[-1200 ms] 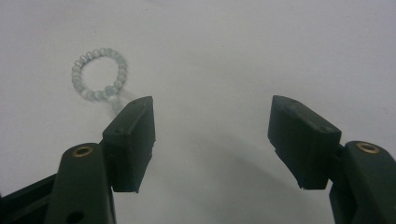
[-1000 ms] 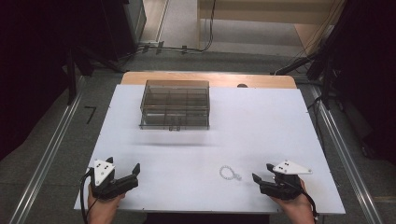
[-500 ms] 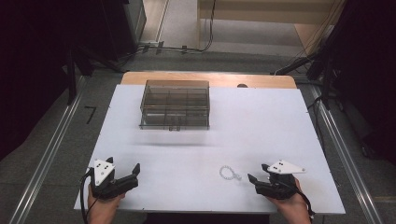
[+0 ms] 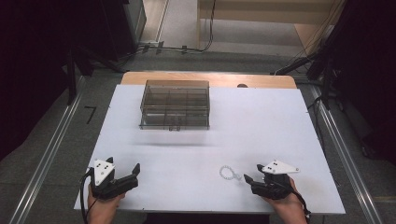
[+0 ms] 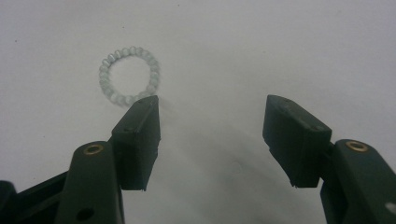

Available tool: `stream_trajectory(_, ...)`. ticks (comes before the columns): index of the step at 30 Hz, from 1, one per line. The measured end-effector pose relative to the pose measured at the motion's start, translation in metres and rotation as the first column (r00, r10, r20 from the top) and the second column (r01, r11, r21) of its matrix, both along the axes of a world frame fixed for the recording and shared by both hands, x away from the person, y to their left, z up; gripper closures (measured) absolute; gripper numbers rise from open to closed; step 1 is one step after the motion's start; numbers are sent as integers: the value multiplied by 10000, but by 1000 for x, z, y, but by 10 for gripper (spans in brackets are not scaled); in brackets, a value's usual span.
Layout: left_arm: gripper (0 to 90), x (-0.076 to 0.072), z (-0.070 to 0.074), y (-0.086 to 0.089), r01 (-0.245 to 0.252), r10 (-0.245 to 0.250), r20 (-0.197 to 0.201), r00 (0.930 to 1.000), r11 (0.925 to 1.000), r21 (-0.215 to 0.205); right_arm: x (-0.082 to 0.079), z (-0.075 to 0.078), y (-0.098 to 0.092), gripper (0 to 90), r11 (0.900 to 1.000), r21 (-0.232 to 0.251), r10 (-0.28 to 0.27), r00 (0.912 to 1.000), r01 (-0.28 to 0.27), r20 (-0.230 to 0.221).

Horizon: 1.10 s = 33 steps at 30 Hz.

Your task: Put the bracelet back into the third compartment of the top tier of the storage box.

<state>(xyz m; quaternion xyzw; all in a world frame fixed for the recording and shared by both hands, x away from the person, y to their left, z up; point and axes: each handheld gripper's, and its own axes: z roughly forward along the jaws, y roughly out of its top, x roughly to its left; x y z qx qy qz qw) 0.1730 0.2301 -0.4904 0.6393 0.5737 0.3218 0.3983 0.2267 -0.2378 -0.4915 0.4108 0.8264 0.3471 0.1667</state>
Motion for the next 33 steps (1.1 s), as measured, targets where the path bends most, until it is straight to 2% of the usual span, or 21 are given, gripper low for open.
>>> stream_trajectory(15, 65, 0, 0, 0, 5, -5, -21, 10000, 10000, -6, -1, -3, 13, 402, 9994, -29, 356, 9993, -356, -70)
stream_trajectory(33, 65, 0, 0, 1, 25, -25, -8, 10000, 10000, -29, 1, -8, 24, 557, 9965, -12, 833, 9961, -834, -302)
